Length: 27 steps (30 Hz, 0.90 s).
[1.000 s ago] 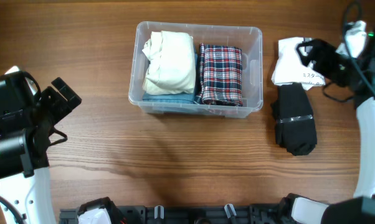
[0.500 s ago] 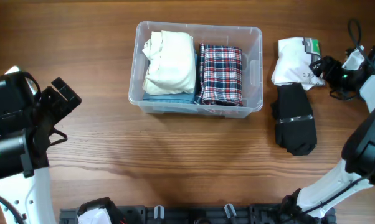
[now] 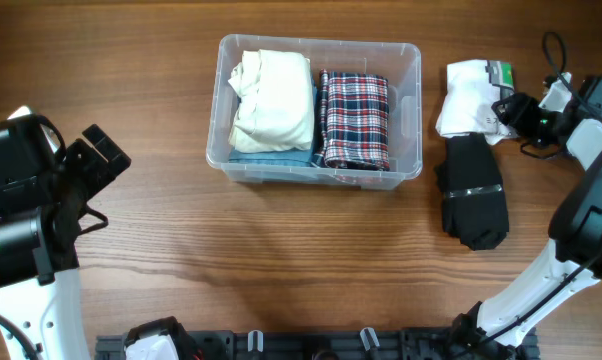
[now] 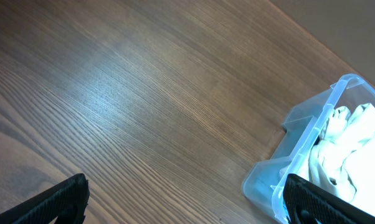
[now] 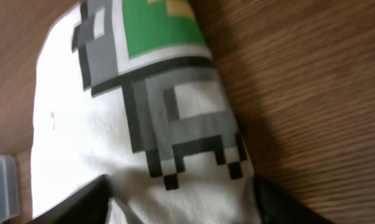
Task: Pack container
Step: 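Grasp the white packaged item with the right gripper, then place the white package on top of the plaid shirt in the box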
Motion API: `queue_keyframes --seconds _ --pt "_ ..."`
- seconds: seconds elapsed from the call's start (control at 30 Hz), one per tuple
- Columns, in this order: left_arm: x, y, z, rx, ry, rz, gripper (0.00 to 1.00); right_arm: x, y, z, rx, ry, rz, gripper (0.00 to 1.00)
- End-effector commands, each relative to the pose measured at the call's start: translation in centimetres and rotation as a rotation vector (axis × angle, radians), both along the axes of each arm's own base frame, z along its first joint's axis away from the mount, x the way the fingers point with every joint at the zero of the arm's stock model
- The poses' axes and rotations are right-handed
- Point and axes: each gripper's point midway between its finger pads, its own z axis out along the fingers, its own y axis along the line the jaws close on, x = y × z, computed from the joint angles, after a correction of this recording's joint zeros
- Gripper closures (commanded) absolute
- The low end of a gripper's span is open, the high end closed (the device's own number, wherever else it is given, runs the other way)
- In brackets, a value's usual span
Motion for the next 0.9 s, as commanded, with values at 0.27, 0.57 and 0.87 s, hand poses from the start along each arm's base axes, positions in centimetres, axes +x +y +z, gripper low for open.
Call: queue_keyframes --seconds 0.27,0.57,0.87 --pt "-0.1 0.4 0.0 0.020 0.006 -0.001 0.00 -2.0 6.4 11.2 0.232 -0.125 0.121 0.93" --pt "-0.1 0.4 0.0 0.020 0.005 -0.001 0.00 -8.1 17.7 30.7 0.235 -0.486 0.380 0.96" --pt "-0.1 0.4 0.0 0.020 0.006 -0.001 0.00 -8.6 32.1 30.5 0.217 -0.565 0.784 0.96"
